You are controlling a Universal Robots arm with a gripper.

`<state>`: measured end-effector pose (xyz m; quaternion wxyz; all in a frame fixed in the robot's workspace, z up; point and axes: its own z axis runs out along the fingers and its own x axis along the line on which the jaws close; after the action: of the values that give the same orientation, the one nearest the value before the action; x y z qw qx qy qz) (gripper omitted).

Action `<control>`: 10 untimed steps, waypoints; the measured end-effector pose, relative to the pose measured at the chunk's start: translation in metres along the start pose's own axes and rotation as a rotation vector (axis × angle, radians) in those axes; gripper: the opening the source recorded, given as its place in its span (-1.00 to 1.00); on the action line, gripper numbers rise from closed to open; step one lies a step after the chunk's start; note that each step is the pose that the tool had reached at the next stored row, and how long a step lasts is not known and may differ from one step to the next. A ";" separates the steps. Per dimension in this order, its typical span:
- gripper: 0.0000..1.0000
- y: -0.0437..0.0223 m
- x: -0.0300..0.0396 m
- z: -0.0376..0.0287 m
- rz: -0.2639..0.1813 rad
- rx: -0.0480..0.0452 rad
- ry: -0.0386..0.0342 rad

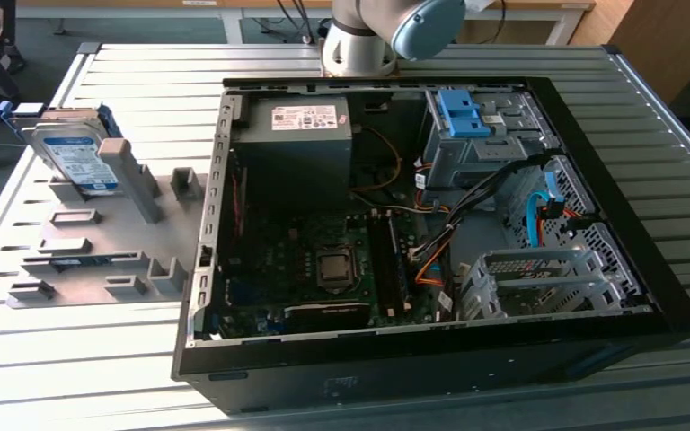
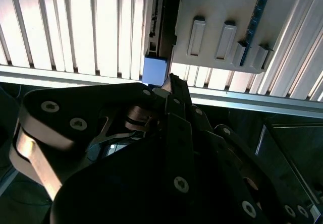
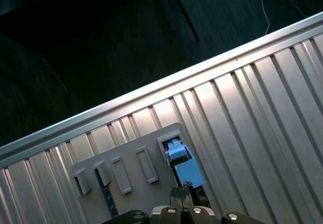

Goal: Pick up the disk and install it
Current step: 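Pick up the disk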

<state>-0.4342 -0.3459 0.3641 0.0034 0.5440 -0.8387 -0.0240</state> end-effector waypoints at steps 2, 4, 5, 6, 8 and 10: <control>-0.79 0.0000 0.0000 0.0000 0.000 0.0000 0.0000; -0.79 0.0000 0.0000 0.0000 0.000 0.0001 -0.0001; -0.79 0.0000 0.0000 0.0000 0.000 0.0001 0.0000; -0.79 0.0000 0.0000 0.0000 0.000 0.0001 -0.0001; -0.79 0.0000 0.0000 0.0000 -0.001 0.0000 0.0000; -0.79 0.0000 0.0000 0.0001 -0.015 -0.0002 0.0005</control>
<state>-0.4342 -0.3459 0.3640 0.0035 0.5502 -0.8347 -0.0239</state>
